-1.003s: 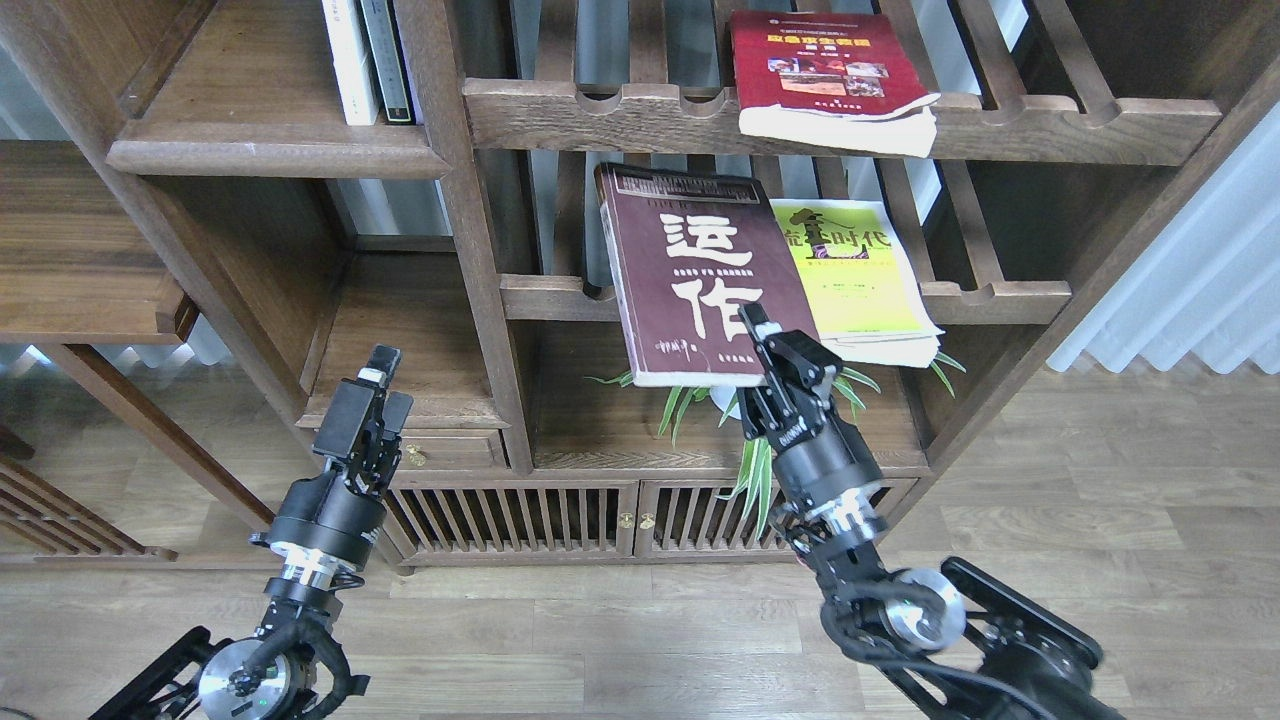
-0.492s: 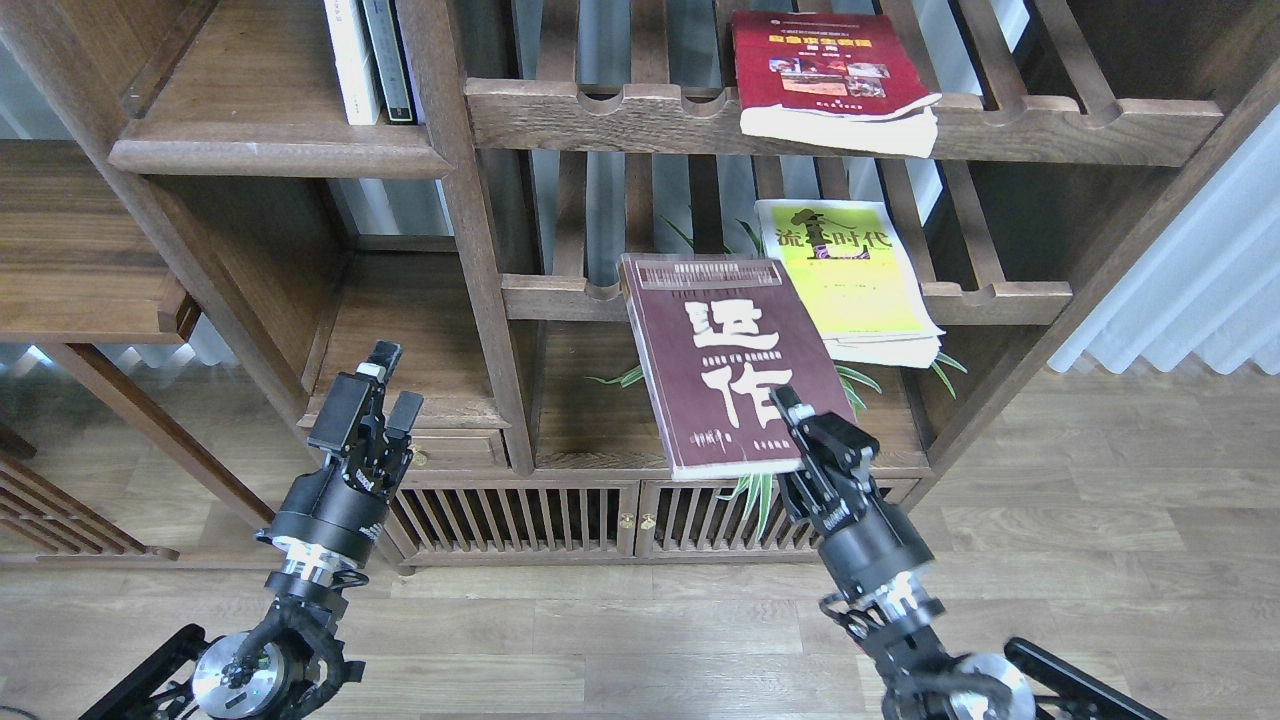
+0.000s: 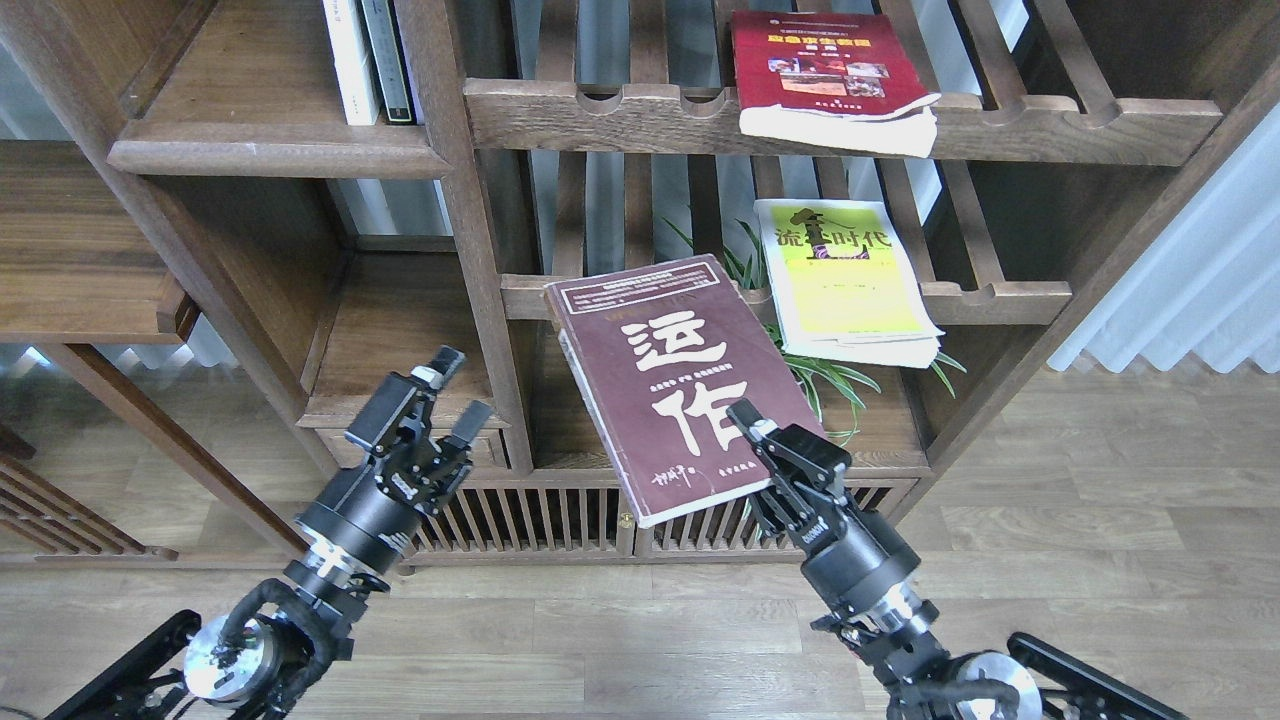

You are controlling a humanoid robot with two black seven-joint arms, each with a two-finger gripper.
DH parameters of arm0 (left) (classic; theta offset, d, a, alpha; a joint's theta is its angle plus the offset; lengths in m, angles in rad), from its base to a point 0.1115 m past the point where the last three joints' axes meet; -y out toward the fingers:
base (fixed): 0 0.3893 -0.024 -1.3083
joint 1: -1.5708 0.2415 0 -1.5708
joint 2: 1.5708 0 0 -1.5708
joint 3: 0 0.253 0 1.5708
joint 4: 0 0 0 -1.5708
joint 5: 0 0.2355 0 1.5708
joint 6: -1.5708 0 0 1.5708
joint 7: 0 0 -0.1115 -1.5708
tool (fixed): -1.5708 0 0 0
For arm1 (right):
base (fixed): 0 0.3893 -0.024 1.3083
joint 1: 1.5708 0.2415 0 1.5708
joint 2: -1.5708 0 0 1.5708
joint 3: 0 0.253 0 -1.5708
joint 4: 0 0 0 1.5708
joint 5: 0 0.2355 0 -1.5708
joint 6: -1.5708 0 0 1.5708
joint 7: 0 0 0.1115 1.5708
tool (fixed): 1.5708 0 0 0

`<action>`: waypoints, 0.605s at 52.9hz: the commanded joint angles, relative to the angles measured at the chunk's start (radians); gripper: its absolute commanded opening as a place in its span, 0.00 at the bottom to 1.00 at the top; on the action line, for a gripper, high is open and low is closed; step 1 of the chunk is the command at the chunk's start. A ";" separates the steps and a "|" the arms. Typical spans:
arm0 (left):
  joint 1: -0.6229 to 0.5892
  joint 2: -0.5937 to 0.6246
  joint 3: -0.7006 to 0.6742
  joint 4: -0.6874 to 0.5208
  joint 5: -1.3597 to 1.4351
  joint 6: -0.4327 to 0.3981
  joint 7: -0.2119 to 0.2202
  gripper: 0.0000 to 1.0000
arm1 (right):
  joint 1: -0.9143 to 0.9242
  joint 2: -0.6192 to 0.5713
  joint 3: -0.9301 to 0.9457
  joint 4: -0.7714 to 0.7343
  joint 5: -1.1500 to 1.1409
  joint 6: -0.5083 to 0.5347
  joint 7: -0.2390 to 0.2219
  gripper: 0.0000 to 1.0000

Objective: Organize books on shelf
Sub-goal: 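Tip the dark red book off the shelf toward the robot with right gripper, then grip the dark red book between both grippers and lower it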

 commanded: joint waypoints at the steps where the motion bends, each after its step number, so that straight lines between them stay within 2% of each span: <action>1: -0.004 -0.003 0.026 -0.009 -0.003 0.000 0.002 0.96 | 0.026 0.031 -0.013 -0.029 0.000 0.000 -0.001 0.05; 7: -0.006 0.000 0.035 -0.009 -0.008 0.000 0.013 0.96 | 0.029 0.044 -0.014 -0.039 -0.003 0.000 -0.003 0.05; 13: -0.012 0.002 0.035 -0.010 -0.041 0.000 0.042 0.96 | 0.030 0.044 -0.037 -0.052 -0.014 0.000 -0.015 0.06; 20: -0.013 0.002 0.028 -0.006 -0.051 0.000 0.085 0.96 | 0.030 0.042 -0.048 -0.055 -0.019 0.000 -0.062 0.06; 30: -0.013 0.043 0.023 -0.003 -0.054 0.000 0.113 0.96 | 0.023 0.042 -0.050 -0.060 -0.022 0.000 -0.113 0.06; 31: -0.013 0.046 0.023 -0.001 -0.054 0.000 0.120 0.96 | 0.023 0.042 -0.050 -0.060 -0.023 0.000 -0.116 0.06; 32: -0.013 0.054 0.018 -0.001 -0.054 0.000 0.152 0.96 | 0.021 0.042 -0.053 -0.063 -0.034 0.000 -0.124 0.07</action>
